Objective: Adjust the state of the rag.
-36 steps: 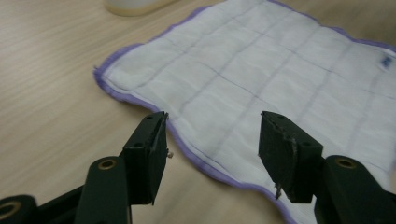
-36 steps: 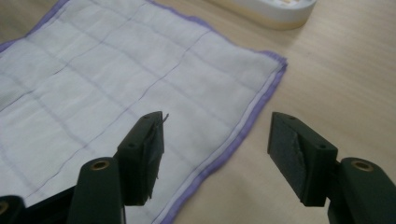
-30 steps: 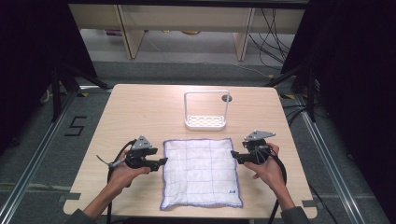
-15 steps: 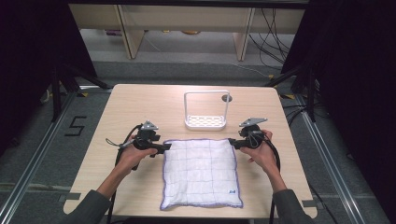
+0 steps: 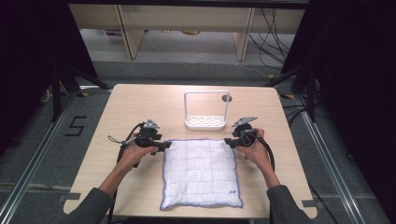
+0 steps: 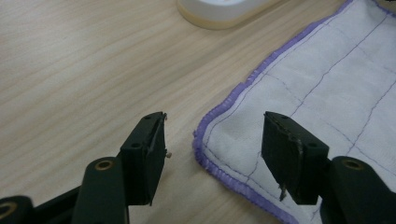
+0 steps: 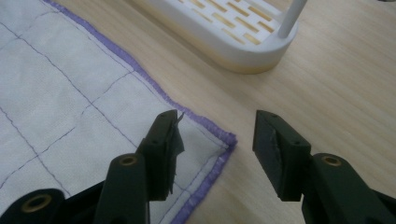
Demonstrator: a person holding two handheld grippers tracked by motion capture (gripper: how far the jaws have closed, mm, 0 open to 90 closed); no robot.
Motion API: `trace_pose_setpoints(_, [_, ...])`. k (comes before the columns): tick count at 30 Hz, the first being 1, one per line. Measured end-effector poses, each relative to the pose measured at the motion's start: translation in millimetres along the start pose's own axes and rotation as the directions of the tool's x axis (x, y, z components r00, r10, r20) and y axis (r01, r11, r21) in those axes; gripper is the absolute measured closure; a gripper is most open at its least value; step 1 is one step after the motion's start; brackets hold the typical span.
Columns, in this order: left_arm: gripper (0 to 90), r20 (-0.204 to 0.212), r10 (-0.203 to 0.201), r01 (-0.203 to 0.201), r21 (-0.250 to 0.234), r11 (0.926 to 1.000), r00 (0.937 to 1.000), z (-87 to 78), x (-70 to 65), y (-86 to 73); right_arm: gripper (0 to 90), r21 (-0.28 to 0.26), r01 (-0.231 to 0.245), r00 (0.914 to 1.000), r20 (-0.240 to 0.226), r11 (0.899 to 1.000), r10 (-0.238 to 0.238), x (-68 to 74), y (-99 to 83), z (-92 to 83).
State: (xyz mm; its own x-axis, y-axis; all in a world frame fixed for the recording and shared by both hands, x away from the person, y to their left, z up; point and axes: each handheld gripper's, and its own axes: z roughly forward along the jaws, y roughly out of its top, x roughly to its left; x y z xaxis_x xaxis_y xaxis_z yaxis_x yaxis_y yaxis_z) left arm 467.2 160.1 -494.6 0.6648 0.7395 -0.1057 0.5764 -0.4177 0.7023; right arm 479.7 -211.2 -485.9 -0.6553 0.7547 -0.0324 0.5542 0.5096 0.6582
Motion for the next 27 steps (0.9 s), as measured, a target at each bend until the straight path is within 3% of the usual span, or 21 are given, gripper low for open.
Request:
trace_pose_setpoints(1, [39.9,-0.009,-0.002,0.002,-0.006,1.0000,1.0000,0.9,-0.2,-0.5,51.7,0.017,-0.036,0.9992,-0.018,0.999,0.036,2.6,0.7,2.9])
trace_pose_setpoints(2, [39.6,-0.010,0.000,0.000,-0.002,1.0000,0.9999,1.2,0.4,-0.6,52.2,0.037,-0.023,0.9996,-0.017,0.999,0.023,2.0,1.4,3.0])
trace_pose_setpoints(5, [37.9,-0.025,0.007,-0.007,0.002,1.0000,0.9997,3.4,-0.7,-0.8,53.0,0.043,-0.013,0.9997,-0.018,0.999,0.014,3.1,1.8,9.4])
trace_pose_setpoints(7, [38.8,-0.014,0.010,-0.010,0.017,0.9998,0.9998,5.1,-0.9,-0.5,53.8,0.036,-0.014,0.9999,-0.005,0.999,0.014,4.3,1.6,13.7])
trace_pose_setpoints(10, [45.5,-0.010,0.027,-0.027,0.017,0.9995,0.9996,10.8,-2.7,-1.1,55.6,0.053,-0.002,1.0000,-0.007,0.999,0.002,3.9,1.3,16.4])
trace_pose_setpoints(13, [59.9,0.005,0.059,-0.059,0.016,0.9981,0.9982,13.2,-3.5,-1.2,59.2,0.053,-0.022,0.9996,-0.014,0.998,0.023,4.0,1.1,16.7])
trace_pose_setpoints(15, [71.1,0.003,0.092,-0.092,0.013,0.9957,0.9958,13.4,-3.7,-1.6,65.0,0.051,-0.034,0.9990,-0.028,0.998,0.035,3.6,0.1,16.7])
trace_pose_setpoints(18, [85.1,-0.005,0.097,-0.097,-0.004,0.9953,0.9953,13.2,-4.1,-2.4,79.1,0.028,-0.054,0.9966,-0.061,0.998,0.055,3.8,-2.0,17.8])
trace_pose_setpoints(20, [87.4,-0.015,0.117,-0.117,-0.010,0.9931,0.9931,11.7,-2.7,-2.5,83.9,0.023,-0.051,0.9959,-0.073,0.998,0.053,4.9,-2.4,17.6])
trace_pose_setpoints(21, [87.7,-0.020,0.126,-0.127,-0.010,0.9919,0.9918,10.3,-1.0,-2.4,85.3,0.037,-0.014,0.9977,-0.066,0.999,0.016,4.1,-1.9,16.8])
trace_pose_setpoints(23, [88.0,-0.019,0.122,-0.122,-0.021,0.9923,0.9924,7.9,1.2,-2.3,86.3,0.035,0.009,0.9988,-0.049,0.999,-0.007,5.9,-1.3,16.4])
trace_pose_setpoints(27, [88.2,-0.019,0.122,-0.122,-0.035,0.9919,0.9924,5.5,0.3,-0.3,86.6,0.026,-0.020,0.9984,-0.052,0.999,0.022,6.4,2.0,8.5])
